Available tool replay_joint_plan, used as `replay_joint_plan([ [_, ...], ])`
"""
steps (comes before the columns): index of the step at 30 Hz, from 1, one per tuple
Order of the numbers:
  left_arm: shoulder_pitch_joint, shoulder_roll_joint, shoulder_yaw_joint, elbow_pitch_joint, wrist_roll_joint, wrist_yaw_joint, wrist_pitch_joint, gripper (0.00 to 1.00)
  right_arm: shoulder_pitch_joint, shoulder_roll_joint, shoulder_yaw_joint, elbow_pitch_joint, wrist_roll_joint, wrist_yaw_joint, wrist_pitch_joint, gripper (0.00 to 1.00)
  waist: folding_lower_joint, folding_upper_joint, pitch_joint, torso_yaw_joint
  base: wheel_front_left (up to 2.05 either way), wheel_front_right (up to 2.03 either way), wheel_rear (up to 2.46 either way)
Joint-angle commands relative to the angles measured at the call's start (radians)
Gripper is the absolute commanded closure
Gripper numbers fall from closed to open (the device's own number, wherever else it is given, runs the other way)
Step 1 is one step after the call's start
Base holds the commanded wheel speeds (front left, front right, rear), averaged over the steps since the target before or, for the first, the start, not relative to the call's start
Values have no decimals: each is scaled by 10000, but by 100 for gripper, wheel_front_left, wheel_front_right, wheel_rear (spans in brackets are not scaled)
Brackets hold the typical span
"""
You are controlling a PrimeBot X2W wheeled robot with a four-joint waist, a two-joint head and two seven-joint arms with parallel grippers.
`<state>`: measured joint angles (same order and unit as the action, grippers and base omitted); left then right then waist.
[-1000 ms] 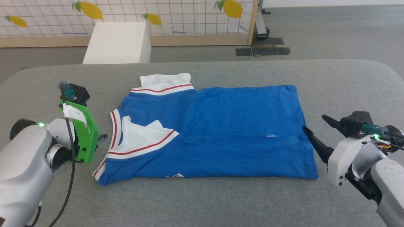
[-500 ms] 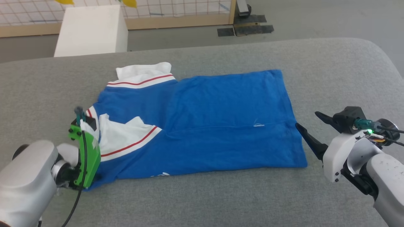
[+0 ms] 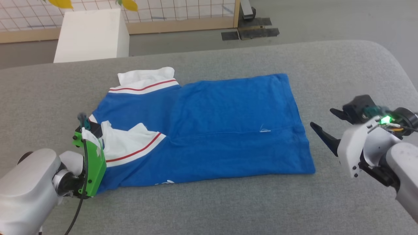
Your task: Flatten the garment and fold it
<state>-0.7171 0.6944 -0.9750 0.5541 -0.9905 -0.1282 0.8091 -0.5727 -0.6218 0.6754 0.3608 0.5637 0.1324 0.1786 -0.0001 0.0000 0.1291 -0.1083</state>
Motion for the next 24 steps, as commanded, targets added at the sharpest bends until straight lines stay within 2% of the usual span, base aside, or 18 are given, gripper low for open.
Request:
replay_joint_plan([
  [1, 3, 138, -5, -116, -182, -25, -126, 100, -318, -120, 284, -138, 356, -17, 546, 0, 1, 0, -155, 91, 0, 0, 0],
  [4, -93, 283, -134, -391, -242, -25, -243, 100, -804, -520, 990, -216, 979, -17, 1967, 0, 1, 0, -204, 183, 0, 0, 0],
  [7, -237, 327, -268, -634, -294, -25, -298, 100, -1179, -829, 1753, -159, 2003, -17, 3908, 0, 1, 0, -135, 336, 0, 0, 0],
  [11, -483, 200, -403, -772, -270, -25, -409, 100, -1535, -859, 2131, 110, 2930, -17, 5302, 0, 1, 0, 103, 579, 0, 0, 0],
  [15, -740, 30, -569, -823, -187, -25, -522, 100, -1668, -546, 2284, 711, 3297, -17, 5711, 0, 1, 0, 378, 794, 0, 0, 0],
  [20, -1072, -99, -780, -870, -147, -25, -612, 100, -1577, 84, 2381, 1619, 3535, -17, 5578, 0, 1, 0, 737, 1033, 0, 0, 0],
  [24, -1256, -216, -934, -793, -181, -25, -721, 100, -1279, 334, 2766, 2056, 3666, -17, 5495, 0, 1, 0, 916, 1200, 0, 0, 0],
])
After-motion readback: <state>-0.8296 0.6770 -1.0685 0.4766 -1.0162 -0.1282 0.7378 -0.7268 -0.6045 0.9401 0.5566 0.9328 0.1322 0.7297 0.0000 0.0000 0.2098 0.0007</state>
